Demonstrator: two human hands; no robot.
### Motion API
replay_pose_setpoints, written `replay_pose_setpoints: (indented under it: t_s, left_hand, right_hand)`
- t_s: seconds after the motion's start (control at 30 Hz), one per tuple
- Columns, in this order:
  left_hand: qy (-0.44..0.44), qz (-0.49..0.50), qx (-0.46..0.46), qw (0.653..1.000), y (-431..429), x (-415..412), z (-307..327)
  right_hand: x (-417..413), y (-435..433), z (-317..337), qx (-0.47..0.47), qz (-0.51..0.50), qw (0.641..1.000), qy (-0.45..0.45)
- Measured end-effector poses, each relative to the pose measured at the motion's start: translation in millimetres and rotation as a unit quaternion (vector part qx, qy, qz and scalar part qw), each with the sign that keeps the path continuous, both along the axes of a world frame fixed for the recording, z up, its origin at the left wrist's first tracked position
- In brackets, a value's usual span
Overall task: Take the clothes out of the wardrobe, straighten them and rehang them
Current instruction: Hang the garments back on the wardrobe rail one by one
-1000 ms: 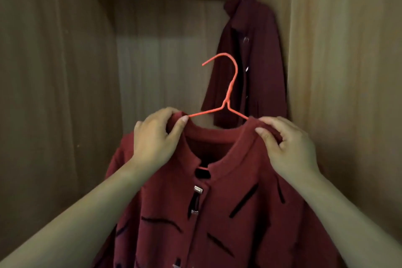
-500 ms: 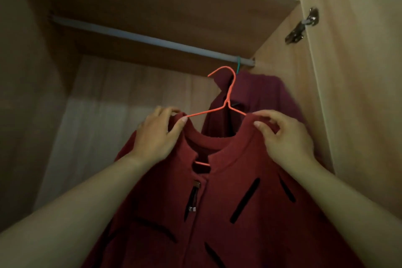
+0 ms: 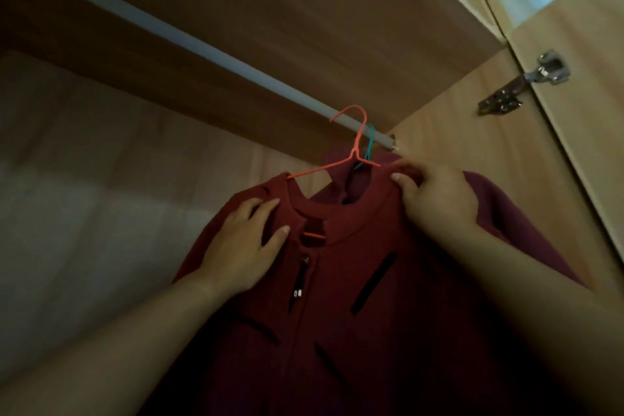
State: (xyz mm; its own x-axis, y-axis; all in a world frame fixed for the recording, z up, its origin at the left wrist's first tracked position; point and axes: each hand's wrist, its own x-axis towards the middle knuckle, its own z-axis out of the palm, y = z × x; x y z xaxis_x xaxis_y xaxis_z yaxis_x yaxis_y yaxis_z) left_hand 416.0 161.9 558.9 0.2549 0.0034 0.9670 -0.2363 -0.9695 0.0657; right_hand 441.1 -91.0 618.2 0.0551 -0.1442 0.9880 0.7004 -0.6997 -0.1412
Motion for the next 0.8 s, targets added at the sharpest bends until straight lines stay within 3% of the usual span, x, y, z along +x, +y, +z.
replay_pose_setpoints:
  t_s: [0.23, 0.43, 0.57, 0.73, 0.8]
  left_hand:
    - [-0.057, -0.041, 0.011, 0.997, -10, 56, 52]
    - [-0.069, -0.086, 0.007, 0.994, -2, 91, 50]
    - [-0.064, -0.093, 0.013, 0.994, 6, 100, 31]
    - [-0.066, -0.058, 0.021, 0.996, -7, 95, 6]
    - [-0.050, -0.061, 0.010, 0.997, -15, 95, -10]
  right_hand:
    - [28, 6, 88, 0.020, -0.052, 0.998, -0.031]
    - [60, 34, 123, -0.025, -0.081, 0.996, -0.001]
    - [68, 49, 110, -0.047, -0.101, 0.993, 0.030]
    - [63, 50, 65, -0.077, -0.212, 0.971, -0.084]
    - [58, 46, 34, -0.106, -0.226, 0.965, -0.078]
